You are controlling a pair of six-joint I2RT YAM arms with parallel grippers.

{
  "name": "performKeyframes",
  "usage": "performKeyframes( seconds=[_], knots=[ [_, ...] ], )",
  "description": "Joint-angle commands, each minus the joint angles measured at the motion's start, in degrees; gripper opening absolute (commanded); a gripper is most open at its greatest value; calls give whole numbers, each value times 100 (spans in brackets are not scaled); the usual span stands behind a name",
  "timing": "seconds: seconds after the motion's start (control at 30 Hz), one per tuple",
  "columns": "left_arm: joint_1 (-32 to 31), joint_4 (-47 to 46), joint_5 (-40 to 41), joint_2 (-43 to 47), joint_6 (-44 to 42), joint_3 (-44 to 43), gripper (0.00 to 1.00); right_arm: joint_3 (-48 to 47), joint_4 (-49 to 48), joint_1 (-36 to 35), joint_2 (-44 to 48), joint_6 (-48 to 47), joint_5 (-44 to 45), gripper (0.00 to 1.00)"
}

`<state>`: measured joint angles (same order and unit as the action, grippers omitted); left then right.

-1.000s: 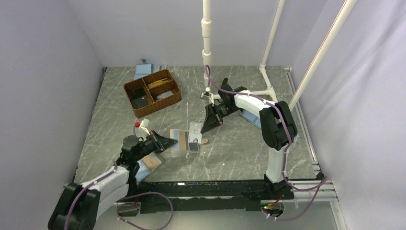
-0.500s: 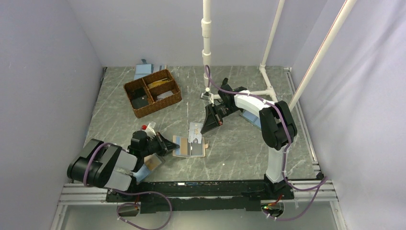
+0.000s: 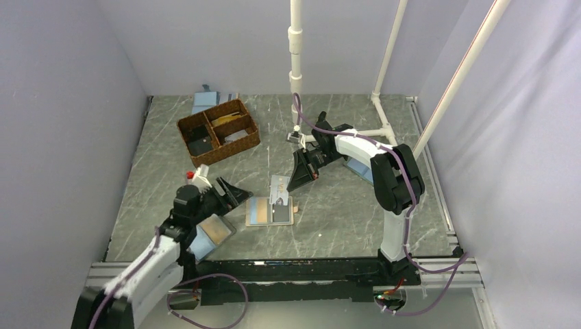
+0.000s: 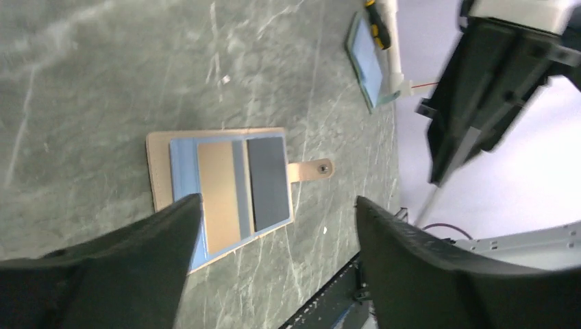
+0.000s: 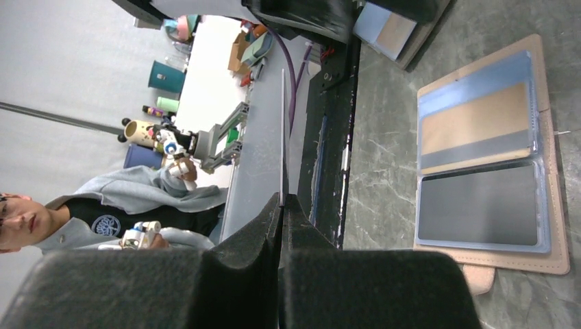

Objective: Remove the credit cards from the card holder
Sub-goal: Place the card holder at the center of the board, then place the credit card in the storage box.

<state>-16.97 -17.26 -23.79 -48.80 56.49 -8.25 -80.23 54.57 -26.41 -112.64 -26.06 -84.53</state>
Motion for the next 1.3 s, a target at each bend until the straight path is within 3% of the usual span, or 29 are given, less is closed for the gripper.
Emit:
performKeyframes(
  seconds=[0.0, 0.03, 0.13, 0.23, 0.5, 0.77, 1.0, 1.07, 1.13, 1.17, 1.27],
  knots=[
    [18, 2390, 605, 1740, -434, -347, 94, -236, 45, -69, -65, -252, -110, 0],
    [18, 2457, 548, 2044, -440, -339, 99, -239, 45, -80, -65, -255, -109, 0],
    [18, 1892, 37, 2661, -343, -173, 100, -233, 39, -104, -65, -250, -100, 0],
    [18, 1005, -509, 2632, -130, -64, 99, -222, 7, -125, -49, -217, -84, 0],
    [-2, -967, -1532, 848, 74, -453, 95, -221, -33, -188, -69, -180, -63, 0],
    [-599, -1811, -1305, -574, -120, -909, 91, -221, -25, -189, -91, -182, -63, 0],
    [-1087, -2446, -1354, -1603, -97, -1275, 65, -230, -16, -189, -94, -206, -67, 0],
    [-1114, -2541, -1383, -1815, -66, -1323, 44, -230, -8, -189, -83, -210, -74, 0],
    [-1115, -2667, -1451, -1997, -7, -1339, 11, -230, -3, -189, -68, -213, -68, 0],
    [-1115, -2729, -1486, -2043, 15, -1345, 0, -237, 5, -188, -65, -233, -53, 0],
    [-1110, -2686, -1540, -2004, 40, -1333, 0, -257, 71, -189, -36, -335, 6, 2]
  ],
)
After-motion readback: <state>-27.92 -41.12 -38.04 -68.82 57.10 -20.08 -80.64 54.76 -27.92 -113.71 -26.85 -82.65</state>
